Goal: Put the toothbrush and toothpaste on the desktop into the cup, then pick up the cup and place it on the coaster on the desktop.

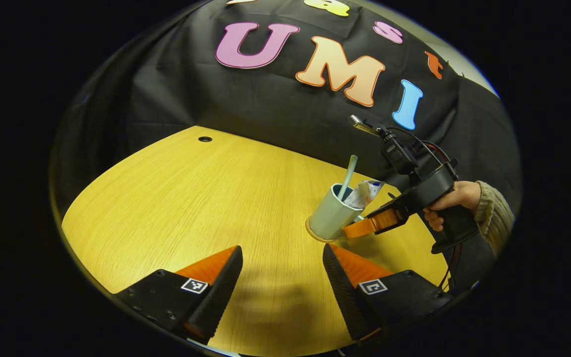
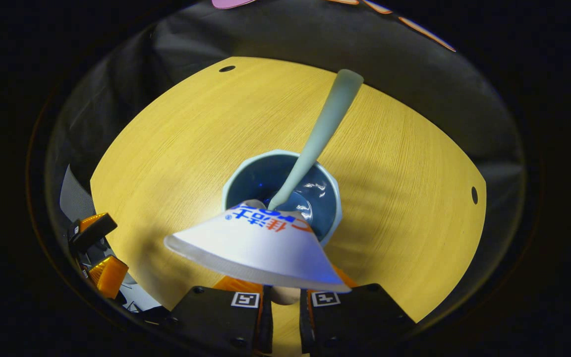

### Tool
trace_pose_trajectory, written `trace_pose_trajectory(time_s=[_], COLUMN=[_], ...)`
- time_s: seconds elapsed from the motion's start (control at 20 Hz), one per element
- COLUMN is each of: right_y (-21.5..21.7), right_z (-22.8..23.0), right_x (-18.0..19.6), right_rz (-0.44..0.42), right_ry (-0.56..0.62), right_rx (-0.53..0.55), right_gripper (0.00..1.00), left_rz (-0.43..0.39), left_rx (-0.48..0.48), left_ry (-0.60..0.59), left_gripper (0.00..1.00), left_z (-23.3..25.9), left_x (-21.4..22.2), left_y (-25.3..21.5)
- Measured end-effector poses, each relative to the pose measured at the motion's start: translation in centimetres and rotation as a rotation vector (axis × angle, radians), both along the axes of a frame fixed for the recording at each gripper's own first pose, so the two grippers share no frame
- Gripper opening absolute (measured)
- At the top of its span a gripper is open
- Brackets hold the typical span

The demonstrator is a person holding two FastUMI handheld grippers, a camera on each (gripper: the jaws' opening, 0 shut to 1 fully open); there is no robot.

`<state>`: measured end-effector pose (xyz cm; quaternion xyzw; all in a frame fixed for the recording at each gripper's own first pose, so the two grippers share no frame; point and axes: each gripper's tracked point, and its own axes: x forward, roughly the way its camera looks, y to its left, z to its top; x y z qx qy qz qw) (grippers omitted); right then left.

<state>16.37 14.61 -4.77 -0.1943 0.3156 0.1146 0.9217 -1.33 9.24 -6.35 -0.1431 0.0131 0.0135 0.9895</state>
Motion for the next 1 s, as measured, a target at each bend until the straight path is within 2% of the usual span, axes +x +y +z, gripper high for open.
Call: trace_pose_trajectory(time_s=[0.15,0.3,0.45,0.55,0.6,0.65,0.75,0.85,0.9,1.0], right_y=[-0.2,-0.1,-0.6,-0.2,-0.3,-0.8,-2.6,-4.6,-5.2,-6.7], right_z=[0.2,1.6,3.1,4.1,4.6,5.2,5.9,6.0,5.9,5.7], right_x=[-0.5,-1.1,-2.5,-3.9,-4.6,-5.2,-6.3,-7.2,-7.9,-8.8], right_rz=[0.003,0.013,0.012,0.035,0.039,0.034,0.024,-0.003,-0.013,-0.044], right_ry=[0.004,-0.030,-0.057,-0.073,-0.090,-0.117,-0.179,-0.236,-0.258,-0.315], right_rx=[0.020,0.064,0.135,0.252,0.311,0.354,0.386,0.414,0.444,0.504], right_gripper=[0.26,0.35,0.64,0.82,0.82,0.90,0.99,0.94,0.98,0.98], left_rz=[-0.006,-0.020,-0.031,-0.041,-0.050,-0.056,-0.078,-0.099,-0.108,-0.127], left_rx=[0.011,0.012,0.023,0.032,0.037,0.044,0.051,0.055,0.060,0.074], left_ry=[-0.005,-0.006,-0.010,-0.011,-0.007,-0.009,-0.015,-0.021,-0.022,-0.026], left_gripper=[0.94,0.94,0.94,0.94,0.94,0.94,0.94,0.94,0.94,0.94], left_z=[0.2,0.3,0.8,1.0,1.0,1.2,1.6,2.1,2.2,2.5], left_x=[0.0,-0.1,0.2,0.4,0.4,0.5,0.7,0.9,0.9,1.1], left_y=[-0.4,-0.6,-1.7,-2.1,-2.5,-2.9,-3.7,-4.8,-5.2,-6.0])
